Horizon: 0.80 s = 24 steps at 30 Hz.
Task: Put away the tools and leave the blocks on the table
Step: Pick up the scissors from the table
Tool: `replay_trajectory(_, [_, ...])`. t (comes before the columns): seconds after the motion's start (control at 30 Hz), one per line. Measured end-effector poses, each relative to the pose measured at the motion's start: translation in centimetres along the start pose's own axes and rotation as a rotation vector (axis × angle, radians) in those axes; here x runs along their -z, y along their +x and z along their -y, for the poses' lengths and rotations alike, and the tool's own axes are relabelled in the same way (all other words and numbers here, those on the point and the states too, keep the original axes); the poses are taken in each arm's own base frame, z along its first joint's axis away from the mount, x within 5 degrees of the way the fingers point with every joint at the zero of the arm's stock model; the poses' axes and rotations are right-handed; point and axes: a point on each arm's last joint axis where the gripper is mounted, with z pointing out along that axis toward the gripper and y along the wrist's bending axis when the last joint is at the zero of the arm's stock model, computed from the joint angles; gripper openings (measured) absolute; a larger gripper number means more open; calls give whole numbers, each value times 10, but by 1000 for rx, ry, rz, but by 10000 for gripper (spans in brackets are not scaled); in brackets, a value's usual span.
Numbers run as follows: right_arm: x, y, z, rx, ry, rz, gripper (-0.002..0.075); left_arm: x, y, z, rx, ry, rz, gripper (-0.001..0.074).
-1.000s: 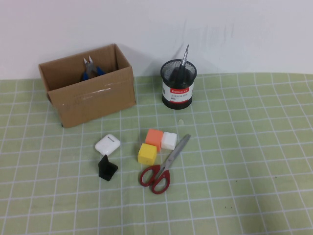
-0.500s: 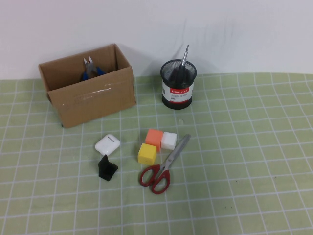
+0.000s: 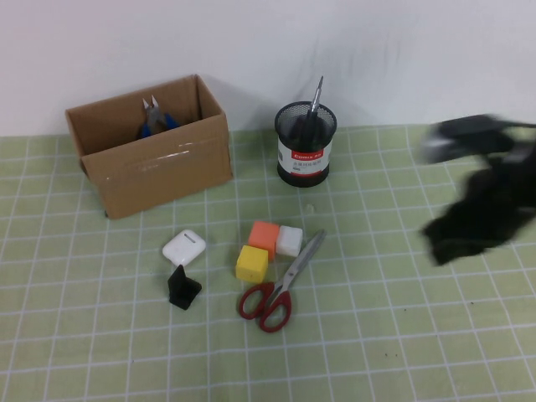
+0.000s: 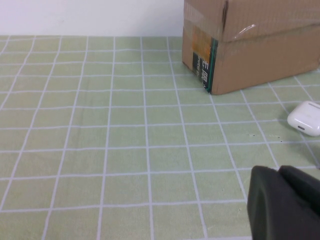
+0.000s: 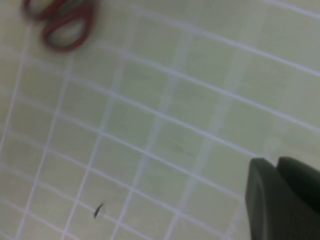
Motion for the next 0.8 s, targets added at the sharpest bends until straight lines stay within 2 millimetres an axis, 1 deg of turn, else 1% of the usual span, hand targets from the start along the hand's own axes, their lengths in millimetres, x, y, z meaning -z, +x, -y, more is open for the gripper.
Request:
replay_trajectory(0.07, [-22, -21, -14, 117, -29, -57, -10, 0, 0, 0, 0, 0, 0, -3])
replay_trajectory(0.13, [-42, -36, -29, 189, -48, -89, -10, 0, 0, 0, 0, 0, 0, -3])
replay_trajectory(0.23, [-60, -55, -53, 246, -66, -96, -10, 0, 0, 0, 0, 0, 0, -3])
replay_trajectory(0.33, [-68, -70, -76, 218, -72, -66, -10, 0, 0, 0, 0, 0, 0, -3])
replay_trajectory(0.47, [-76, -83, -101, 42, -73, -16, -10, 0, 0, 0, 0, 0, 0, -3])
replay_trajectory(0.6, [-81, -88, -108, -71, -28, 1, -10, 0, 0, 0, 0, 0, 0, -3])
replay_trajectory(0.7, [-88, -88, -104, -112, 40, -6, -2, 0, 0, 0, 0, 0, 0, -3])
replay_trajectory(0.8, [-97, -88, -97, -127, 96, -23, 41, 0, 0, 0, 0, 0, 0, -3])
